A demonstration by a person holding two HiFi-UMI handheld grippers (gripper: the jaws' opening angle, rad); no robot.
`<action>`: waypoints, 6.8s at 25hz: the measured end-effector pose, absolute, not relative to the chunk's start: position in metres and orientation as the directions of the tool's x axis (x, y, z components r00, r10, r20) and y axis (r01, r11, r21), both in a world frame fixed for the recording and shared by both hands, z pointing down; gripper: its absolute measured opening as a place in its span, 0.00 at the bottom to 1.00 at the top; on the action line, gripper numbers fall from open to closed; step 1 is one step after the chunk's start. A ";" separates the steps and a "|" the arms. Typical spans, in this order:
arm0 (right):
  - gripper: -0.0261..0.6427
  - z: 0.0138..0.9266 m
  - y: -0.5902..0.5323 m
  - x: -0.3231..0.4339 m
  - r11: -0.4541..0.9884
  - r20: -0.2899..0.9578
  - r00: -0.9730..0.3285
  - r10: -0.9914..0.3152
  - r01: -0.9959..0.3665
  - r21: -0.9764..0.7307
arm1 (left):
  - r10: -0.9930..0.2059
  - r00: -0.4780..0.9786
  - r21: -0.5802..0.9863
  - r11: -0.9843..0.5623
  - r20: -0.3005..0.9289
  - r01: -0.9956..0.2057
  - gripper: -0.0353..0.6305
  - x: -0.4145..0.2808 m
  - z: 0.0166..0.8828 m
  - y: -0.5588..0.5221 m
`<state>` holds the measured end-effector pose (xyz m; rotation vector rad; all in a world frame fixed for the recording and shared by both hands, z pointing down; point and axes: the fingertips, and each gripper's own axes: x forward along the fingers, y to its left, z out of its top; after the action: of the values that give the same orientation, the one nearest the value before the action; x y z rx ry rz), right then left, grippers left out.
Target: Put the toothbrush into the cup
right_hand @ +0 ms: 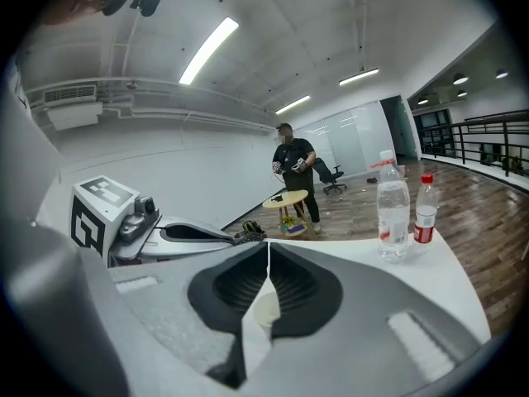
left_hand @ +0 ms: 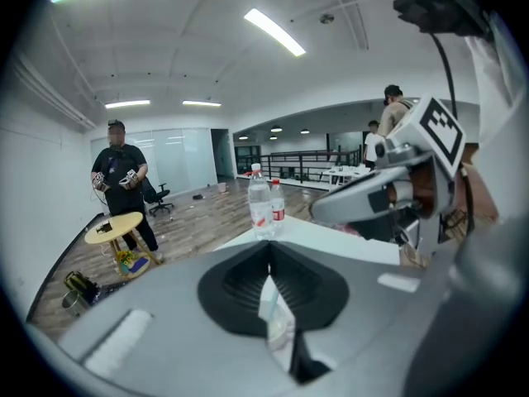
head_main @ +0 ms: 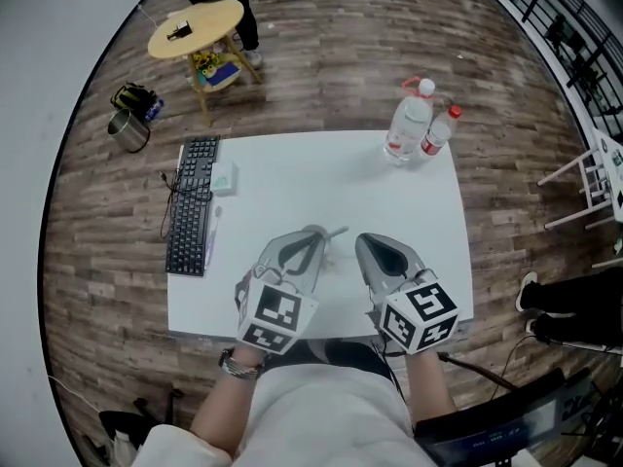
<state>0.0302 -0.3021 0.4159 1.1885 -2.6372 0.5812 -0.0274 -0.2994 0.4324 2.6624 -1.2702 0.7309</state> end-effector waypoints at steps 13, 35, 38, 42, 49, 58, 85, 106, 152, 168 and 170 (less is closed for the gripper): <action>0.04 0.382 -0.294 0.043 0.634 0.269 -0.657 -0.705 -0.753 -0.175 | -0.782 0.540 -0.190 -0.608 0.311 -0.771 0.07 -0.023 0.390 -0.280; 0.04 0.305 -0.293 0.008 0.621 0.128 -0.614 -0.779 -0.784 0.014 | -0.846 0.526 -0.257 -0.530 0.089 -0.808 0.07 -0.086 0.313 -0.276; 0.04 0.302 -0.294 0.006 0.617 0.106 -0.613 -0.783 -0.787 0.010 | -0.859 0.509 -0.235 -0.507 0.056 -0.829 0.06 -0.091 0.304 -0.279; 0.04 0.302 -0.296 0.005 0.623 0.092 -0.619 -0.780 -0.782 0.021 | -0.859 0.510 -0.252 -0.503 0.043 -0.827 0.06 -0.094 0.308 -0.281; 0.04 0.302 -0.297 -0.002 0.620 0.097 -0.614 -0.783 -0.784 0.042 | -0.852 0.522 -0.258 -0.516 0.048 -0.817 0.07 -0.097 0.314 -0.282; 0.04 0.311 -0.296 -0.004 0.601 0.132 -0.593 -0.794 -0.798 0.032 | -0.846 0.528 -0.250 -0.527 0.068 -0.812 0.06 -0.100 0.316 -0.282; 0.04 0.325 -0.262 -0.038 0.577 0.192 -0.564 -0.803 -0.817 0.011 | -0.821 0.560 -0.261 -0.568 0.110 -0.781 0.06 -0.128 0.336 -0.246; 0.04 0.328 -0.153 0.035 0.605 0.154 -0.598 -0.786 -0.796 -0.001 | -0.869 0.489 -0.218 -0.493 0.077 -0.842 0.06 -0.073 0.332 -0.148; 0.04 0.297 0.030 0.087 0.632 0.058 -0.630 -0.775 -0.775 0.026 | -0.878 0.475 -0.243 -0.476 0.066 -0.845 0.07 -0.016 0.320 0.035; 0.04 0.297 0.014 0.046 0.623 0.056 -0.621 -0.782 -0.781 0.037 | -0.861 0.504 -0.247 -0.503 0.065 -0.828 0.06 -0.050 0.320 0.023; 0.04 0.298 0.012 0.045 0.621 0.060 -0.618 -0.784 -0.783 0.037 | -0.860 0.507 -0.241 -0.506 0.066 -0.828 0.06 -0.051 0.322 0.021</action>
<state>0.0446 0.0120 0.2979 1.3386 -2.7646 -0.0112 -0.0506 0.0209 0.3216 2.8783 -1.6293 0.2961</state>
